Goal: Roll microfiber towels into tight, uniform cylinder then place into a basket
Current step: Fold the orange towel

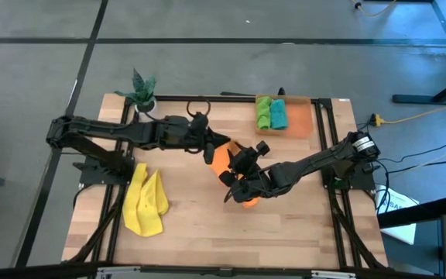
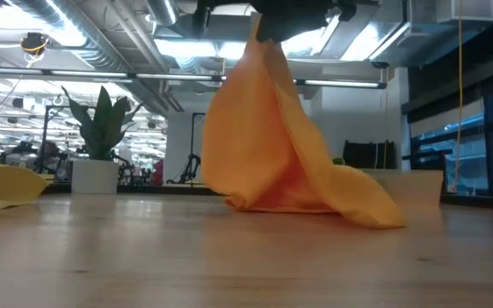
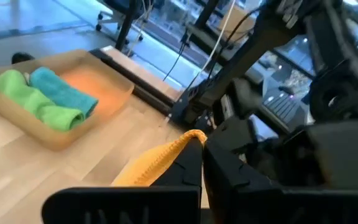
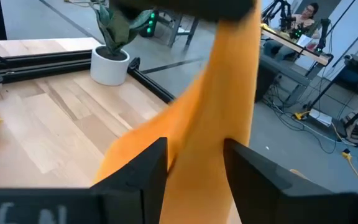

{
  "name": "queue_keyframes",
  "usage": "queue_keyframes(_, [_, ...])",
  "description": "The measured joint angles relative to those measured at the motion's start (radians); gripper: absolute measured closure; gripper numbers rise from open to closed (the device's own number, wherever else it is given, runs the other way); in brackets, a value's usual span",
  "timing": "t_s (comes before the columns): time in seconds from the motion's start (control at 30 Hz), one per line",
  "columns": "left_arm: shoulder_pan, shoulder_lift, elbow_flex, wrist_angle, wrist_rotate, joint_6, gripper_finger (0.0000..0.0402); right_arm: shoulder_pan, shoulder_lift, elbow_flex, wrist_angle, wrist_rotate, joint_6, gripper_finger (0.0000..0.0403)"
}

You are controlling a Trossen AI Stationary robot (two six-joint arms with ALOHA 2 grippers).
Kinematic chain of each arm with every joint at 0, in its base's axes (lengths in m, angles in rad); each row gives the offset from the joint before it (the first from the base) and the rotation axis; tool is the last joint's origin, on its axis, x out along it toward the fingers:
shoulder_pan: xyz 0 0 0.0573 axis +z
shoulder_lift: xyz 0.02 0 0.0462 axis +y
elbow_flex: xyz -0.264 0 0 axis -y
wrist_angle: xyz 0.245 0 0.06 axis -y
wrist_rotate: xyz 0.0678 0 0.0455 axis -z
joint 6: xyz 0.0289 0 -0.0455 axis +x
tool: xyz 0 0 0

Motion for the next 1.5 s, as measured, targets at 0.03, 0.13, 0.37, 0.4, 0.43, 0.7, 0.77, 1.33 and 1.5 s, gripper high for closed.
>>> queue_keyframes(0.03, [0.003,-0.011,0.000,0.001,-0.001,0.000,0.0401,0.000,0.000,0.000,-0.001,0.000,0.000,0.0244])
queue_keyframes(0.13, [0.006,-0.040,0.000,0.005,-0.008,0.000,0.0401,0.000,0.000,0.000,-0.003,0.000,0.000,0.0244])
queue_keyframes(0.37, [0.005,-0.107,0.000,0.000,-0.069,0.027,0.0401,0.001,0.000,0.000,-0.006,-0.003,0.000,0.0244])
queue_keyframes(0.4, [0.006,-0.114,0.000,-0.004,-0.080,0.030,0.0401,0.002,0.000,0.000,-0.006,-0.007,0.000,0.0244])
queue_keyframes(0.43, [0.006,-0.121,0.000,-0.004,-0.093,0.041,0.0401,0.003,0.000,0.000,-0.006,-0.009,0.000,0.0244])
queue_keyframes(0.7, [0.006,-0.182,0.000,-0.006,-0.174,0.084,0.0401,0.010,0.000,0.000,-0.013,-0.097,0.006,0.0244])
queue_keyframes(0.77, [0.006,-0.196,0.000,-0.002,-0.182,0.106,0.0401,0.010,0.000,0.000,-0.033,-0.151,0.003,0.0244])
queue_keyframes(1.33, [0.006,-0.238,0.000,0.003,-0.210,0.134,0.0401,0.010,0.038,0.002,0.195,-0.256,-0.026,0.0244])
queue_keyframes(1.5, [0.006,-0.238,0.000,0.014,-0.229,0.155,0.0402,0.010,0.132,0.001,0.385,-0.264,-0.223,0.0244])
